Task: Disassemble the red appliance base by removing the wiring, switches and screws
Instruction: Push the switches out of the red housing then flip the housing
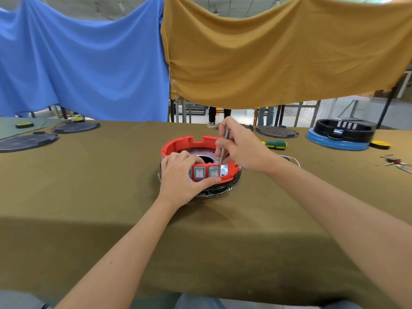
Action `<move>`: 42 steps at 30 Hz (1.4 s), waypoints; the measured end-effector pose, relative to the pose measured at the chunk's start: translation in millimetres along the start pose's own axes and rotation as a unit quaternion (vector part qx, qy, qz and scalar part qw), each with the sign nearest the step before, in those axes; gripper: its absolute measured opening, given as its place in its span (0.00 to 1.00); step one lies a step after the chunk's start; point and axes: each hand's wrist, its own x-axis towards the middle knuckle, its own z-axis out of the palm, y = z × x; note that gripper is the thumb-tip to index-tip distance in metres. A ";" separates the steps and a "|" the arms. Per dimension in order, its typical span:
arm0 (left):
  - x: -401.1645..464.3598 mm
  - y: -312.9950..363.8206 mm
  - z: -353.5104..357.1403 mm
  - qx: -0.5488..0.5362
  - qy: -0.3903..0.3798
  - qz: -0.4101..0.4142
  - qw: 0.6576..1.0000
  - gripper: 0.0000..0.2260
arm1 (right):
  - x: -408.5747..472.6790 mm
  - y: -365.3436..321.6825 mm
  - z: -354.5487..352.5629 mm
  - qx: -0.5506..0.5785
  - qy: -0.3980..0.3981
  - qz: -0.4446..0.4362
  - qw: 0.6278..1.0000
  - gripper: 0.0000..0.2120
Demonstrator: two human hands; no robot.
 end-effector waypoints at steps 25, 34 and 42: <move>-0.6 5.0 -4.6 -0.008 -0.008 0.000 1.000 0.25 | 9.3 -0.3 4.7 0.098 0.000 0.108 0.989 0.04; -3.5 9.4 -9.4 -0.043 -0.014 -0.006 0.999 0.18 | -31.4 22.4 20.9 0.190 0.200 0.085 0.957 0.07; 19.5 23.7 -22.0 0.053 -0.154 0.023 0.986 0.13 | -73.8 41.0 27.0 0.324 0.334 0.189 0.865 0.10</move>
